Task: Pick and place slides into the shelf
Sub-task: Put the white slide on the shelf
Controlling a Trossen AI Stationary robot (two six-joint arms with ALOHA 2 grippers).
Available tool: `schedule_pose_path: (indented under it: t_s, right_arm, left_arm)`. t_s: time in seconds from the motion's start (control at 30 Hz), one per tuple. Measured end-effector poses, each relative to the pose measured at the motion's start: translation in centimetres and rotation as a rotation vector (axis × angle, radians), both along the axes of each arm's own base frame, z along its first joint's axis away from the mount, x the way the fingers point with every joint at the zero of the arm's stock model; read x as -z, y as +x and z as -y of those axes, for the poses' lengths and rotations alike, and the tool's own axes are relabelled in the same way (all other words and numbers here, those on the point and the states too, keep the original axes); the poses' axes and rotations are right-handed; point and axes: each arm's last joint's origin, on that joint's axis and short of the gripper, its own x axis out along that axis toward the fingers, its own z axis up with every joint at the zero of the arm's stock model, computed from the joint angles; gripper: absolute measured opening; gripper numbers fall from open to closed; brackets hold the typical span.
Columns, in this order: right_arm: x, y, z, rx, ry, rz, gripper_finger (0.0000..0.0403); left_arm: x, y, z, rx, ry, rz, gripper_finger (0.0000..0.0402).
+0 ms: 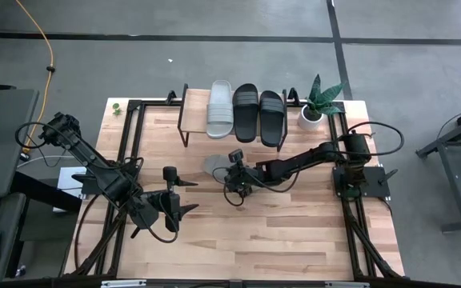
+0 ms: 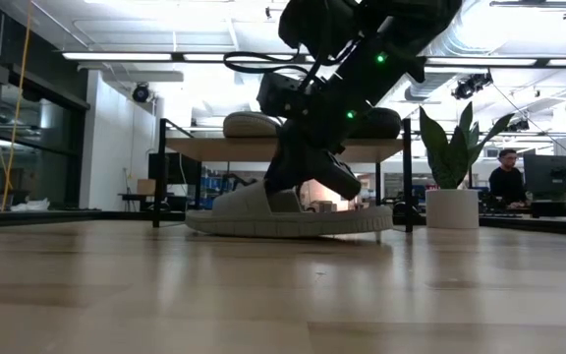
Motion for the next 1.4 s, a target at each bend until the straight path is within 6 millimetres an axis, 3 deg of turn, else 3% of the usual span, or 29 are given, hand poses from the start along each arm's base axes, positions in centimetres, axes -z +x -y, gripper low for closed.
schedule_pose_path:
  t_s: [0.47, 0.8, 1.4]
  right_arm:
    - [-0.4, -0.2, -0.9, 0.023, -0.052, 0.007, 0.0002]
    - [-3.9, -1.2, -2.4, -0.002, -0.005, 0.100, 0.0001]
    - [-8.8, -4.6, -4.9, -0.106, 0.116, 0.106, 0.0000]
  left_arm:
    - [0.0, 0.0, 0.0, 0.004, 0.010, -0.004, 0.0298]
    - [0.0, 0.0, -0.1, -0.010, 0.025, 0.001, 0.0298]
    - [0.1, 0.0, 0.1, 0.026, 0.003, -0.019, 0.0298]
